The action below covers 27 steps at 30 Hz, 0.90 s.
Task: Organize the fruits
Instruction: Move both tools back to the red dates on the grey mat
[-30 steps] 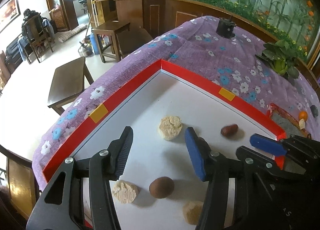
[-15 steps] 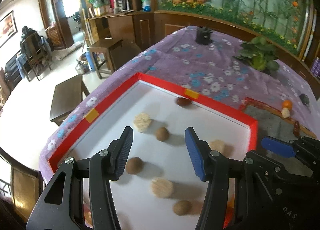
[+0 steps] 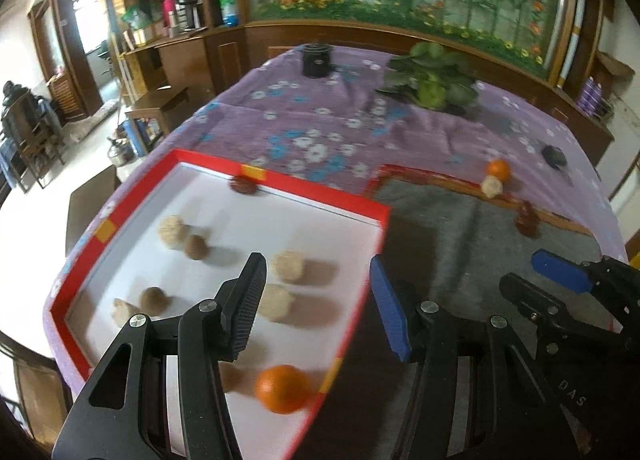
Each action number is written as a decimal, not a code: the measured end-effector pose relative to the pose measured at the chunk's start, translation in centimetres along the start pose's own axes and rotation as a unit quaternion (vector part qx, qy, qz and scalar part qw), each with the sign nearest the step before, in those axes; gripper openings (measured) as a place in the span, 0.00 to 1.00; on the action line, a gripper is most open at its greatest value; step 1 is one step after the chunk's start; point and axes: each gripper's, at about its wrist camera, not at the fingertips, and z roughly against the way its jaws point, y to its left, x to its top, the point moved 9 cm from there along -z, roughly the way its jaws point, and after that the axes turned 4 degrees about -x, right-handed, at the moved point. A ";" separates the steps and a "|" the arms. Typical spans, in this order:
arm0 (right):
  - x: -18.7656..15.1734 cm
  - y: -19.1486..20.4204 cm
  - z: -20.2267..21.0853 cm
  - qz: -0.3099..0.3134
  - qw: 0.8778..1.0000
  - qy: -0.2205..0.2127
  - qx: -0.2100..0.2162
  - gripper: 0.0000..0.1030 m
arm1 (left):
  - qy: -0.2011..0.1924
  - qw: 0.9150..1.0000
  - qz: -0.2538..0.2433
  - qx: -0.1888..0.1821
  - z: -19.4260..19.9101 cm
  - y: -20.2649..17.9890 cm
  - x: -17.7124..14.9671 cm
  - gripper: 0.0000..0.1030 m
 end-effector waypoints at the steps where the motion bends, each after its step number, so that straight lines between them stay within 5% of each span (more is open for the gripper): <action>1: -0.2 -0.6 0.2 -0.003 1.000 -0.002 -0.006 0.38 | 0.000 1.000 -0.003 -0.001 0.0 -0.5 0.1 0.53; 14: -4.5 -9.8 2.0 -0.055 0.996 0.014 -0.073 0.42 | 0.014 0.998 -0.048 -0.032 -1.0 -7.8 -0.3 0.53; 27: -6.6 -16.0 2.6 -0.097 0.989 0.022 -0.107 0.43 | 0.027 0.997 -0.070 -0.036 -2.3 -10.9 -0.2 0.52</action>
